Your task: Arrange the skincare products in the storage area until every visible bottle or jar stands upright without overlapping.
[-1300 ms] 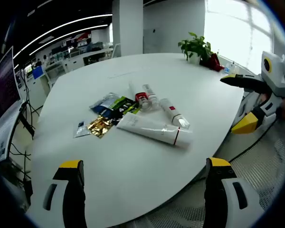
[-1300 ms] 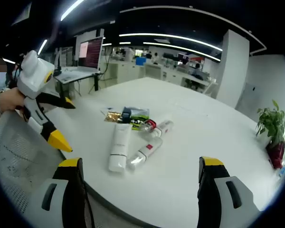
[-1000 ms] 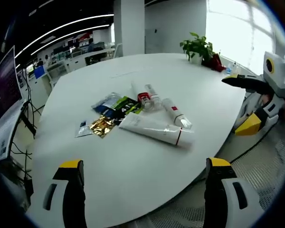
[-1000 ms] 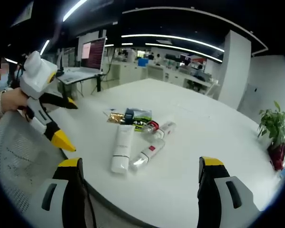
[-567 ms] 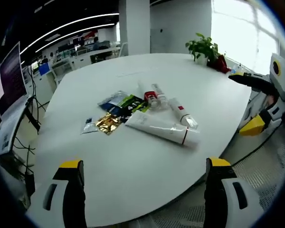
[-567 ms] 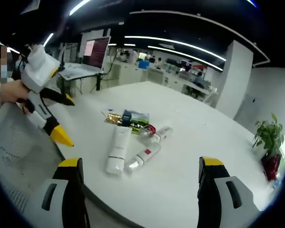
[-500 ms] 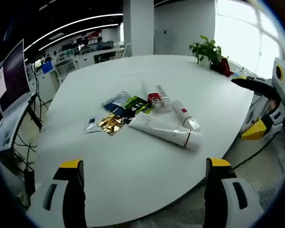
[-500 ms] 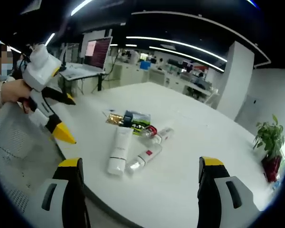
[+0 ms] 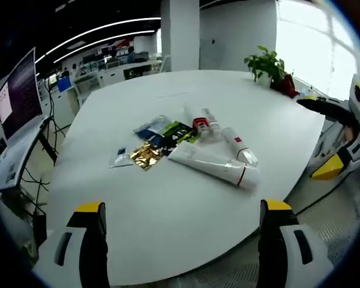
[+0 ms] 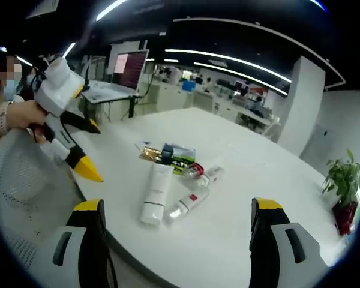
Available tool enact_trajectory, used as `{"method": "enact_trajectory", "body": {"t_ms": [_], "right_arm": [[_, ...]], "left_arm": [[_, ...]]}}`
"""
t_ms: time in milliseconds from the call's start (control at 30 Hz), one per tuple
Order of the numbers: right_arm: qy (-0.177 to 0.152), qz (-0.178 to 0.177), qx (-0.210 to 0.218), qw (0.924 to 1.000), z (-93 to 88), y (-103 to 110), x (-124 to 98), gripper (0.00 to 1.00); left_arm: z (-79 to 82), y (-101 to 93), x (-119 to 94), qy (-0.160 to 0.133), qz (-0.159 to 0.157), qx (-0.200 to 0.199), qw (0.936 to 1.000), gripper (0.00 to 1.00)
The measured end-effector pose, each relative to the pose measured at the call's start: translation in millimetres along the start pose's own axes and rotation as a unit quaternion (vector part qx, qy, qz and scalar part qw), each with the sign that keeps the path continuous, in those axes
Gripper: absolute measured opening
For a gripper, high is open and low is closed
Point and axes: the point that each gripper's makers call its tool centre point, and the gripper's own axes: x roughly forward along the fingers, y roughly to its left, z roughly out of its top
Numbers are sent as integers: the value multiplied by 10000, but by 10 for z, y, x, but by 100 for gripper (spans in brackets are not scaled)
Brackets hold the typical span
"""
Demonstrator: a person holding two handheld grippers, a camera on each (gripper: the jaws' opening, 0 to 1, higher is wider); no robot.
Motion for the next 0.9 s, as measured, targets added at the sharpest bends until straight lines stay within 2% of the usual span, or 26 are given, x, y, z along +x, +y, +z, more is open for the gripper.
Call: {"method": "enact_trajectory", "body": {"t_ms": [300,400,667,900], "right_arm": [[13,-58,143,9999,-17,-45,-9,100],[46,-68,238,9997,-37,-54,-8,100],[107,-67,214,9997,-59,-45,-7,100],[225,-4,204,9995,-64,-90,40,100]], "left_arm": [[61,-11,3,-119,-57,118,9998,99],[50,-32,13,-64,-94,217,9997,99],[49,-148,-18,-67,-217,398,9990,99],[100,-154,-12,-159,-273,515,9982,99]]}}
